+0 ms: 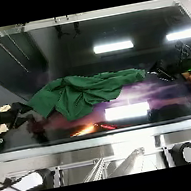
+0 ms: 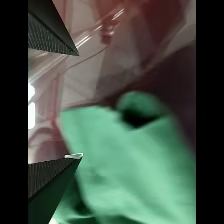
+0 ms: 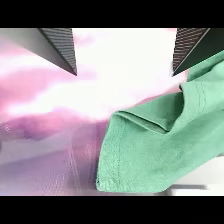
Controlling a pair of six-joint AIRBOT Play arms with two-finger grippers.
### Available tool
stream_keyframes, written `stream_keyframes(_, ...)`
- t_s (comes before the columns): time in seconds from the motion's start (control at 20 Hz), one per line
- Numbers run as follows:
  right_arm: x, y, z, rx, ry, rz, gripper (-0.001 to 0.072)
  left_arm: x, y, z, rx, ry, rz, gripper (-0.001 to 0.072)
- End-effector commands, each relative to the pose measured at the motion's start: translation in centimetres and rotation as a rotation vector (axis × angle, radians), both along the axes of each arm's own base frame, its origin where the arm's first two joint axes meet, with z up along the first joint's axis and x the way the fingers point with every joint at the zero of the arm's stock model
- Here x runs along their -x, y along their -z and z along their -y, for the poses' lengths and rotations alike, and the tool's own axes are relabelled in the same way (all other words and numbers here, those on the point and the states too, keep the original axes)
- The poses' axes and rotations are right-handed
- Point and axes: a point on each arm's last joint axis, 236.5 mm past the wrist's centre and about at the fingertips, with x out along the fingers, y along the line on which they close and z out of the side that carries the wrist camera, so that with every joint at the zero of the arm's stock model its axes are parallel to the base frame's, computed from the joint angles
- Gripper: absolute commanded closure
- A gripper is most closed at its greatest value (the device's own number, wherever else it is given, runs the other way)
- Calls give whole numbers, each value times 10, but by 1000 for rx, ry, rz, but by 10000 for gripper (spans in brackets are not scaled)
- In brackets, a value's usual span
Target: Fold the shirts.
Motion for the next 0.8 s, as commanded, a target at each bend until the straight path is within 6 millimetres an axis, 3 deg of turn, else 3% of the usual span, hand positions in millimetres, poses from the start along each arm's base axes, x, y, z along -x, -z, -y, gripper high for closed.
stream_keyframes(0.0,-4,0,3,14,8,16,61,-43,3,0,45,-16,44,47)
stream_keyframes(0.05,-5,0,4,17,12,20,62,-59,3,12,79,-2,66,169)
stream_keyframes(0.1,-6,0,5,19,15,23,61,-71,5,24,99,26,73,226)
stream_keyframes(0.25,-5,1,6,21,14,21,62,-93,16,65,115,155,62,229)
stream_keyframes(0.3,-5,1,7,25,14,20,62,-99,16,75,119,188,64,320)
stream_keyframes(0.35,-5,2,8,21,23,15,61,-105,14,81,121,214,72,604)
stream_keyframes(0.4,-5,5,11,11,44,2,62,-111,9,85,120,235,85,684)
stream_keyframes(0.6,0,42,16,-60,125,-122,62,-129,-11,85,116,265,128,684)
stream_keyframes(0.75,-10,67,-11,-218,163,-170,64,-126,-7,85,121,254,114,684)
